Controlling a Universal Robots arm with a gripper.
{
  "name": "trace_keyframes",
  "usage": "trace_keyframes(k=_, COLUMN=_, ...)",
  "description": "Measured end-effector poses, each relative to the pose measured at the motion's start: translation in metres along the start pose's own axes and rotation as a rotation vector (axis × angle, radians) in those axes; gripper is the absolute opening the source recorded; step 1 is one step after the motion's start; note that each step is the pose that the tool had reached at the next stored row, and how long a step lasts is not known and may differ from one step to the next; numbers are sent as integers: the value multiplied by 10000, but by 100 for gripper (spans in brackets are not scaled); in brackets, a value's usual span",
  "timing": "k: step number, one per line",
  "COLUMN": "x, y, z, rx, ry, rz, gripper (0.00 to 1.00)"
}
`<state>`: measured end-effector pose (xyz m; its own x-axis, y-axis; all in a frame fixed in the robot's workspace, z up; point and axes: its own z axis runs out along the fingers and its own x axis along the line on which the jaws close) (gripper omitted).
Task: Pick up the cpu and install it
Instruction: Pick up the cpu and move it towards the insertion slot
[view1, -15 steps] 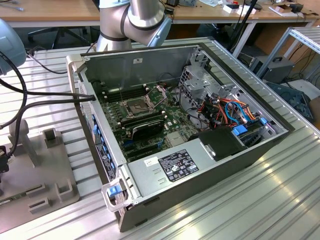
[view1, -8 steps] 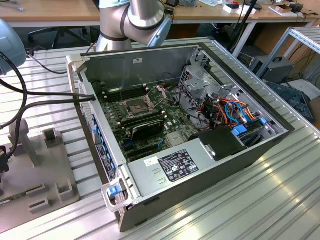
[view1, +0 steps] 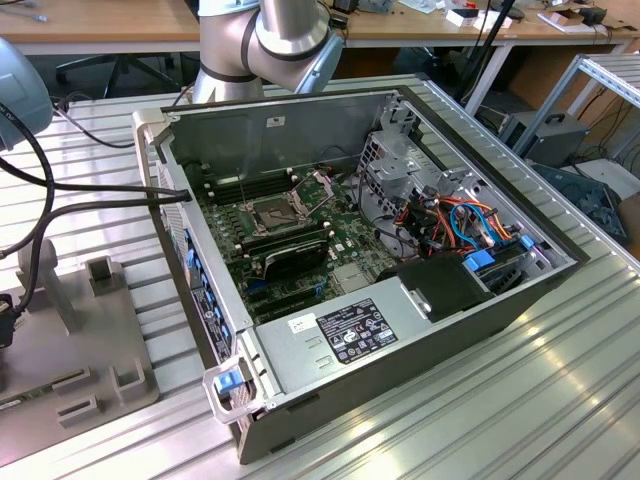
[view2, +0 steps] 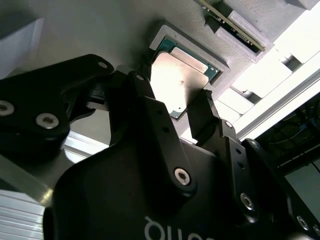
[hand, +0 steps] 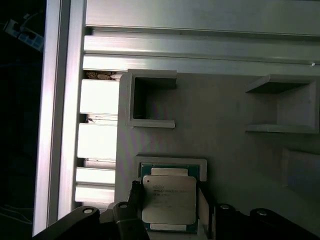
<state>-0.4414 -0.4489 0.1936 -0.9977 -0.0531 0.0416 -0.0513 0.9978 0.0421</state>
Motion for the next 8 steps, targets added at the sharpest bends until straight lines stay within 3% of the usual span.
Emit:
trace_keyframes(k=1, x=0, y=0, z=1, rx=0, ry=-1, rz=0, gripper=53)
trace_keyframes(k=8, x=0, y=0, z=1, rx=-1, ry=-1, rz=0, gripper=53)
